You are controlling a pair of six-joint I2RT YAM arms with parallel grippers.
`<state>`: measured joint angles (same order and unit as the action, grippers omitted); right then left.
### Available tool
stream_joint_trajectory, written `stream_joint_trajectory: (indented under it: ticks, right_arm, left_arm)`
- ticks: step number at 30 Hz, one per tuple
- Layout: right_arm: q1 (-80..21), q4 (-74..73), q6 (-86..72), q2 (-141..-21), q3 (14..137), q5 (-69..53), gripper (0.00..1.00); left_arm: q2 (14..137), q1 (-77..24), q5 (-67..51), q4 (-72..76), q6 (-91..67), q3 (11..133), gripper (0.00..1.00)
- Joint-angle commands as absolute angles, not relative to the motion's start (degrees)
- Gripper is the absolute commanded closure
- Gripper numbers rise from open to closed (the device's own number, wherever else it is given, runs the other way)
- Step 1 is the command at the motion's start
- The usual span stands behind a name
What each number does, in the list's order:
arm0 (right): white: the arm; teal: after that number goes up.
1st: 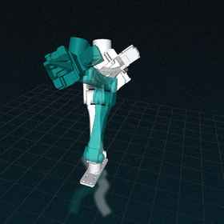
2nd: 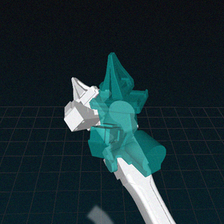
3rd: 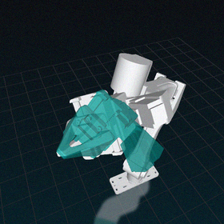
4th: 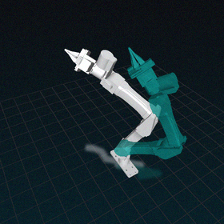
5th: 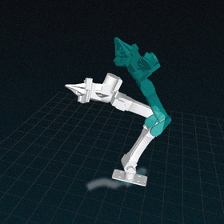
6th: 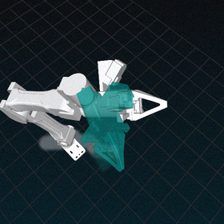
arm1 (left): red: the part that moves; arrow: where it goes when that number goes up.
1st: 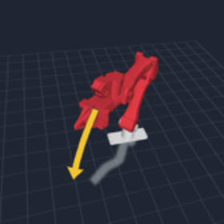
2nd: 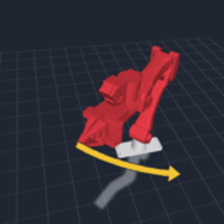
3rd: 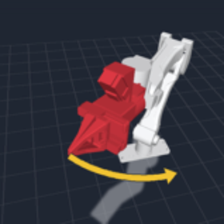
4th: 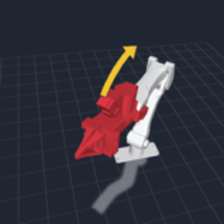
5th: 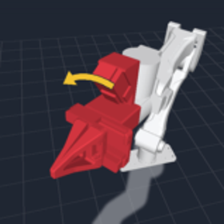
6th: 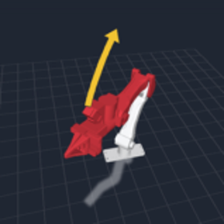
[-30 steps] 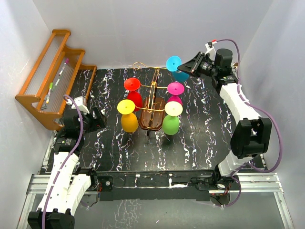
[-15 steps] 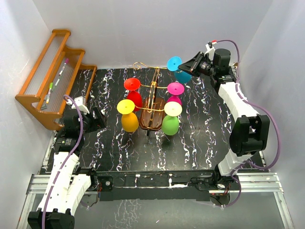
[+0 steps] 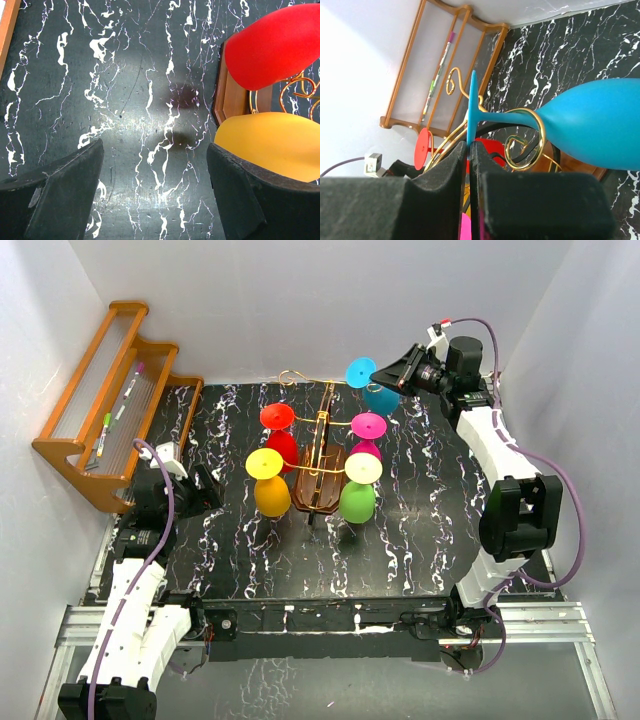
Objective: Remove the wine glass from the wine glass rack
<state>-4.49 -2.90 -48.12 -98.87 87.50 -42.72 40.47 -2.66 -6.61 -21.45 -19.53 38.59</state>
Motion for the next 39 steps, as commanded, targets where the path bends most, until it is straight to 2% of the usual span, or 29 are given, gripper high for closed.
stream_joint_trajectory:
  ticks: [1, 20, 30, 39]
  right_arm:
    - [-4.78, 1.66, -49.39, -99.02, 91.17, -45.55, 0.92]
    - [-5.11, 2.52, -50.36, -102.79, 92.37, -48.48, 0.92]
    - [-4.87, -2.55, -46.0, -98.25, 90.92, -38.38, 0.92]
    - [-4.49, -1.53, -46.74, -96.91, 89.31, -38.35, 0.92]
  left_arm:
    - [40.17, -2.84, -7.2, -20.83, -19.6, 38.64, 0.19]
    - [40.32, -2.82, -7.2, -20.87, -19.6, 38.6, 0.19]
    - [40.25, -2.82, -7.0, -20.95, -19.6, 38.61, 0.19]
    - [40.17, -2.87, -7.12, -20.89, -19.6, 38.64, 0.19]
